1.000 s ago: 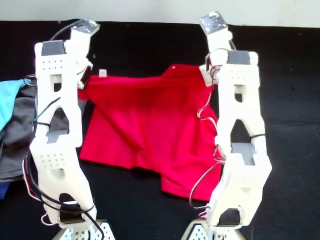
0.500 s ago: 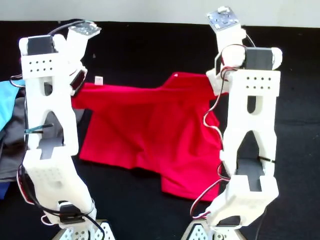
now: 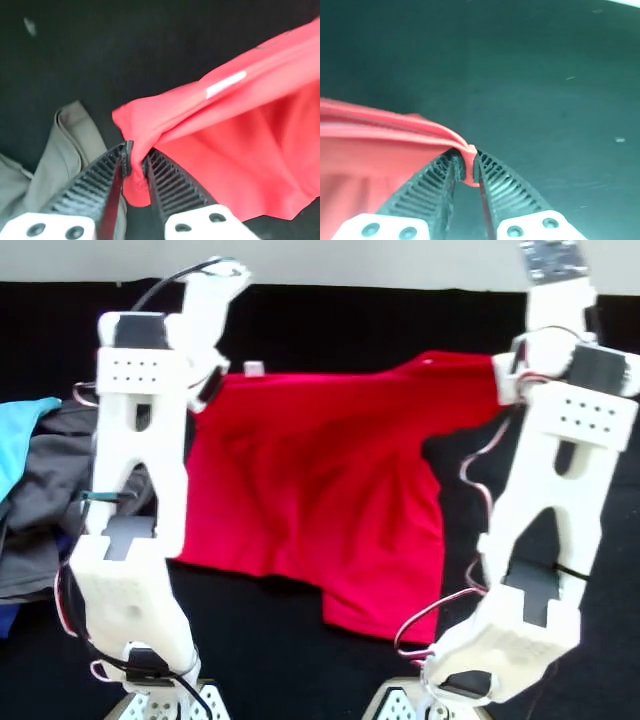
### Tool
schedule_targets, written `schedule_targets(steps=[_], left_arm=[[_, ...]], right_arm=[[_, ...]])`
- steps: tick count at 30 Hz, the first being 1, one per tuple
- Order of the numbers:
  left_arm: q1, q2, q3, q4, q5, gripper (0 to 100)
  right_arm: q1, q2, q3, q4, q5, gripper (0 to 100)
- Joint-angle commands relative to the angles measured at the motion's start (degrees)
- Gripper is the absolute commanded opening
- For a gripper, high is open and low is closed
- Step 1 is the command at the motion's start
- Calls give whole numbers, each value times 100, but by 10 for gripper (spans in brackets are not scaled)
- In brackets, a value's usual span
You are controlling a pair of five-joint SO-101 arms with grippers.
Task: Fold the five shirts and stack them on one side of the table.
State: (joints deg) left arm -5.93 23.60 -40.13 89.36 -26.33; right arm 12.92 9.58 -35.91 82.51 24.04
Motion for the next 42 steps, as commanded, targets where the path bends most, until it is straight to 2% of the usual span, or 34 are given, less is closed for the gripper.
schedule_targets(steps=[1, 3, 9, 19, 23, 31, 42], left_arm=[[-4, -444, -470, -105, 53, 10], [-22, -576, -743, 18, 53, 10], [-31, -1367, -1587, 1204, 62, 10], [-233, -3644, -1578, 1213, 70, 10], [-207, -4330, -1033, 1204, 70, 10], [-215, -5385, 971, 1187, 62, 10], [-251, -6686, 1130, 1187, 44, 10]], right_arm=[[558, -215, -505, -338, 26, 5], [620, -374, -822, -171, 26, 5], [655, -1095, -1956, 400, 53, 5], [1798, -2044, -3310, -127, 70, 5], [1833, -2378, -3521, -127, 431, 5], [1868, -2941, -3688, -541, 501, 5], [1851, -3837, -3644, -734, 484, 5]])
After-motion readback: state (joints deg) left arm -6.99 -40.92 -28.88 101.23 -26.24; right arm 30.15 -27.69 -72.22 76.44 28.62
